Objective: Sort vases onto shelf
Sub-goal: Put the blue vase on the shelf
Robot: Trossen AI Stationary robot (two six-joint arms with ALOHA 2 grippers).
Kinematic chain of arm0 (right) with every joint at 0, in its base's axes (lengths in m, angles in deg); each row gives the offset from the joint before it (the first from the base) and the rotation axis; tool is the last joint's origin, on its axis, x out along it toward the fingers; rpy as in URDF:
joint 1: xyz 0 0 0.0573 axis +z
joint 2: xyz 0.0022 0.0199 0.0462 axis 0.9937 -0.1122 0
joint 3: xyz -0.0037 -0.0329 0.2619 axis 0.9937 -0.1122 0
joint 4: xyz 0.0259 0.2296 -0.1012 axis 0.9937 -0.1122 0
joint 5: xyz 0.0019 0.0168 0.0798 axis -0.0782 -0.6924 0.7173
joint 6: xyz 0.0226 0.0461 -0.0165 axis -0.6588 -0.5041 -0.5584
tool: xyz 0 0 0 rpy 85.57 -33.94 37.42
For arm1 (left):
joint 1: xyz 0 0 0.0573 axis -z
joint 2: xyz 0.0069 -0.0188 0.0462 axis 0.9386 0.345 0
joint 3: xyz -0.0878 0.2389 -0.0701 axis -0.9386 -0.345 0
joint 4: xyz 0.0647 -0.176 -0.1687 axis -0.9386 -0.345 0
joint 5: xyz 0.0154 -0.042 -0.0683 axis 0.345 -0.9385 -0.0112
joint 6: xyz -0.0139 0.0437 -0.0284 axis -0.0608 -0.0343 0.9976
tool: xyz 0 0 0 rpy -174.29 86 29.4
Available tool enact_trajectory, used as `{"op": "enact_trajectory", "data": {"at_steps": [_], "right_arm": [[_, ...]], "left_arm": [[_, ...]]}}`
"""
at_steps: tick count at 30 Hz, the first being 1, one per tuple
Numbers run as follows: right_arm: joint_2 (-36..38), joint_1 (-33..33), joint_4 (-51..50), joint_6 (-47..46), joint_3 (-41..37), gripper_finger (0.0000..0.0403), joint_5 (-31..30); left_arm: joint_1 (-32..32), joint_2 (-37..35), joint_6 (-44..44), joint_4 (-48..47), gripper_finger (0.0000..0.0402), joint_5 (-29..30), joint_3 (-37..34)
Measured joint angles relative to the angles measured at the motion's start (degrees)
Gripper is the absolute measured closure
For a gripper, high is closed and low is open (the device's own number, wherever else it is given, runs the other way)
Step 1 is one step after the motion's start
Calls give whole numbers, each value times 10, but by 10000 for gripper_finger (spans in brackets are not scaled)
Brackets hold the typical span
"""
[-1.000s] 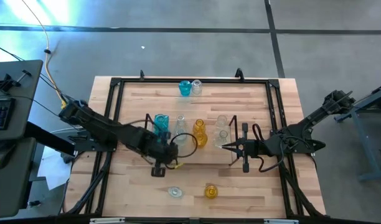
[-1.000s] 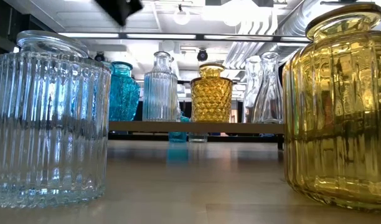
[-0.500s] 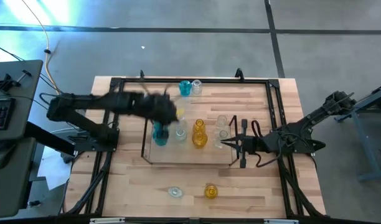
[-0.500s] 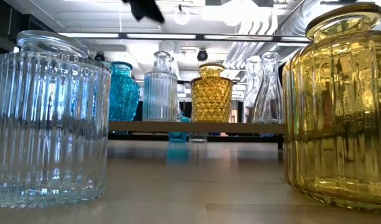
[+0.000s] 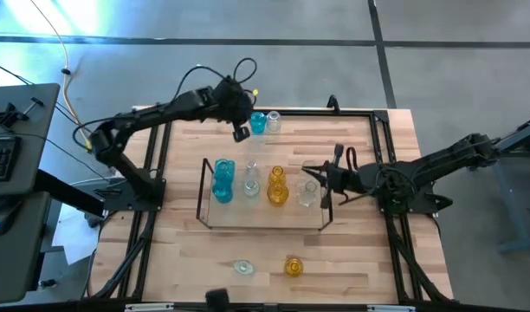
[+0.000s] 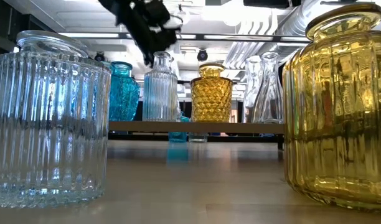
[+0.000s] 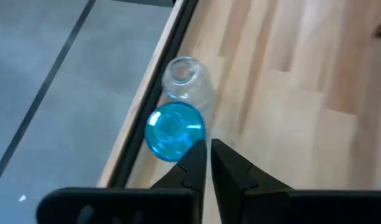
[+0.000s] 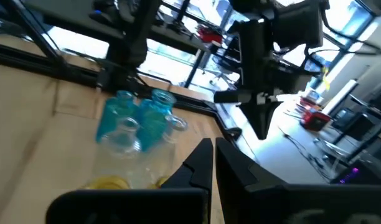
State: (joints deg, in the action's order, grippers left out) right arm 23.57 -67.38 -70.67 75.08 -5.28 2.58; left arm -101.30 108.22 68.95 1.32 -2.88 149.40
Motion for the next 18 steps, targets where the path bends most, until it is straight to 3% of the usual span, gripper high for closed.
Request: {"op": "enact_trajectory", "data": {"at_steps": [5, 11, 18], "right_arm": [[0, -21, -9, -2, 0, 403, 1], [0, -23, -14, -1, 0, 403, 1], [0, -23, -17, -1, 0, 403, 1]], "left_arm": [[-30, 73, -39, 9, 345, -6, 40], [-54, 147, -78, -21, 293, -75, 75], [-43, 171, -139, 8, 261, -58, 77]]}}
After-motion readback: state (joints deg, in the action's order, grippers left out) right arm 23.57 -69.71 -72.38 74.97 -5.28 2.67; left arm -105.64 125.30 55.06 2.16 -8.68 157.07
